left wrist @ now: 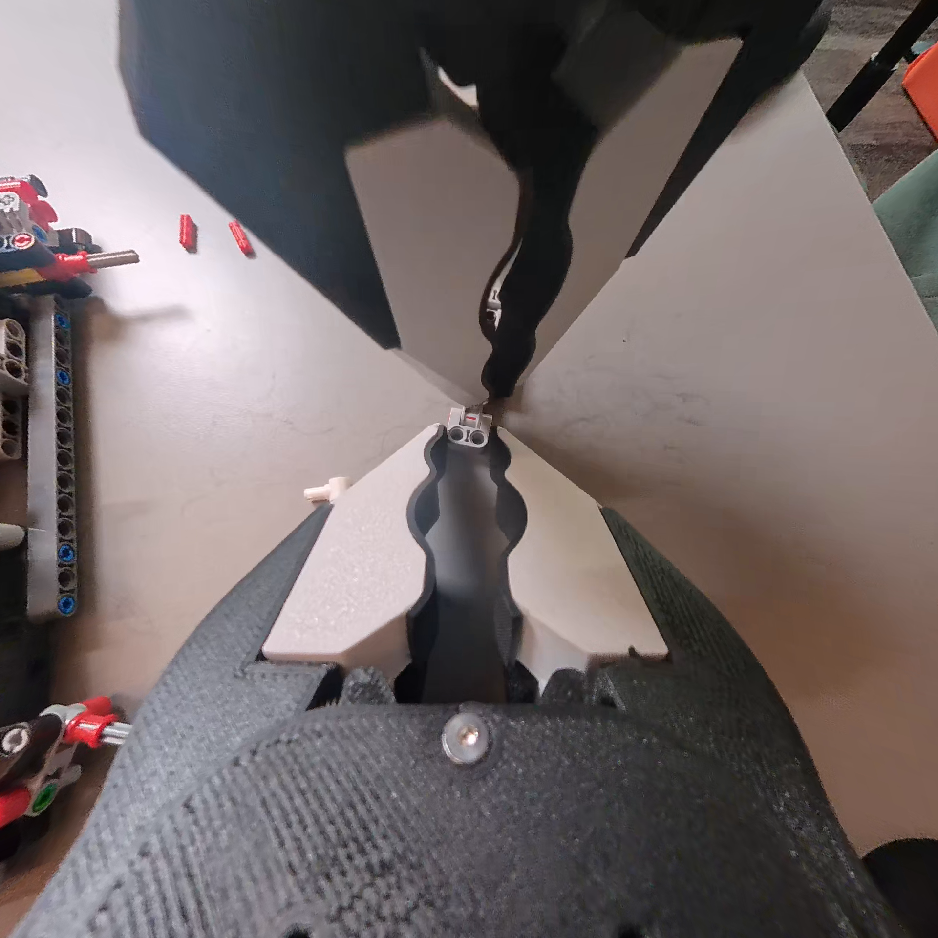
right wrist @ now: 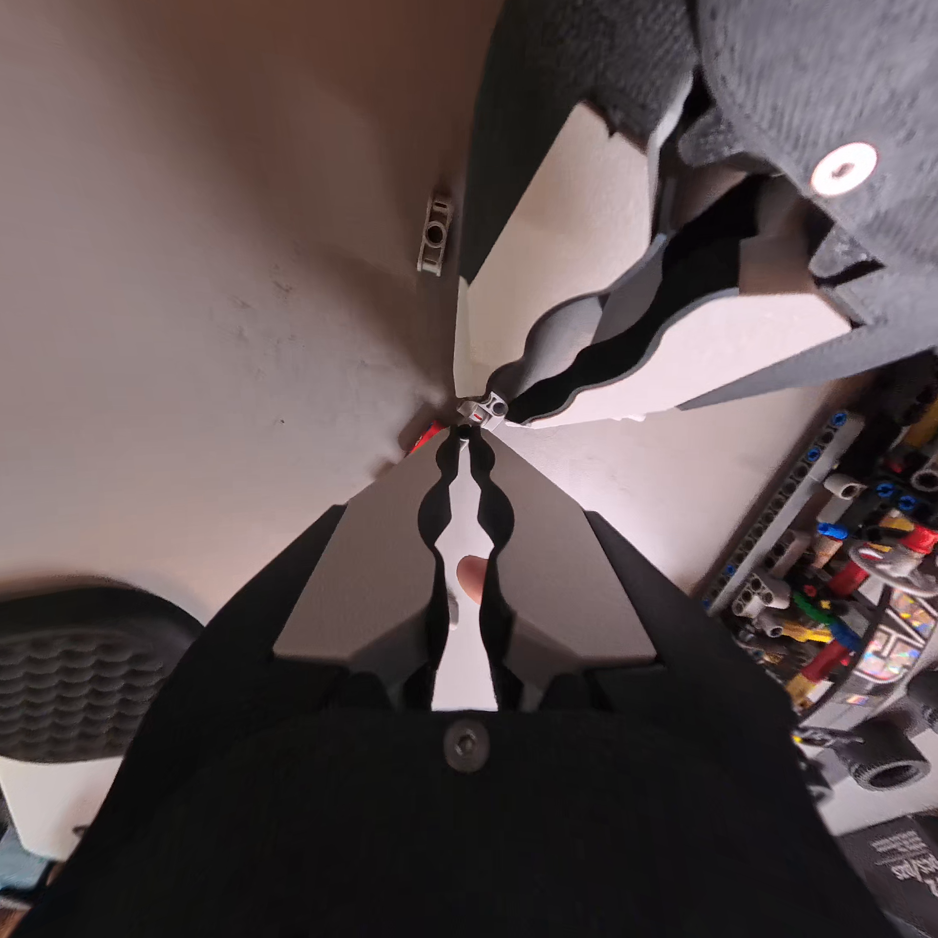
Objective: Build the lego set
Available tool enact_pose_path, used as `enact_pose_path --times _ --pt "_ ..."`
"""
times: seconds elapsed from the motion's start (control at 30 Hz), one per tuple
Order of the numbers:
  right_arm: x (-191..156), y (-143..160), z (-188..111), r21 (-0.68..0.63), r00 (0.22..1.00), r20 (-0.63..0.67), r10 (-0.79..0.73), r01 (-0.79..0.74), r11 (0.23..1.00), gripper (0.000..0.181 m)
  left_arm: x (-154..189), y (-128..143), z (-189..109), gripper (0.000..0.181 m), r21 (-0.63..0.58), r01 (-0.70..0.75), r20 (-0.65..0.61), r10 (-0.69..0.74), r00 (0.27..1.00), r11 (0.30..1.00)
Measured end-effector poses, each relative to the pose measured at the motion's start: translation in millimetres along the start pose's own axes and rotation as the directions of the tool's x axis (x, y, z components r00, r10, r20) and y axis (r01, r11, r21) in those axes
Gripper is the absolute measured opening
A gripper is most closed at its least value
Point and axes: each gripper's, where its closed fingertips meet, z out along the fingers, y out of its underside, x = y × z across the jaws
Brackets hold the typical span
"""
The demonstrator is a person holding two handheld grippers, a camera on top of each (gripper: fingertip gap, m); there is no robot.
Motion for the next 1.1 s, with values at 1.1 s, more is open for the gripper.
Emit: enact_pose_path --times 1.1 --pt "4.7 9.7 -1.5 0.237 0.974 -0.076 0.212 -0.189 0.953 0.004 -2.7 0.2 0.1 0.014 -0.003 -0.031 0.056 0.031 0.998 1.000"
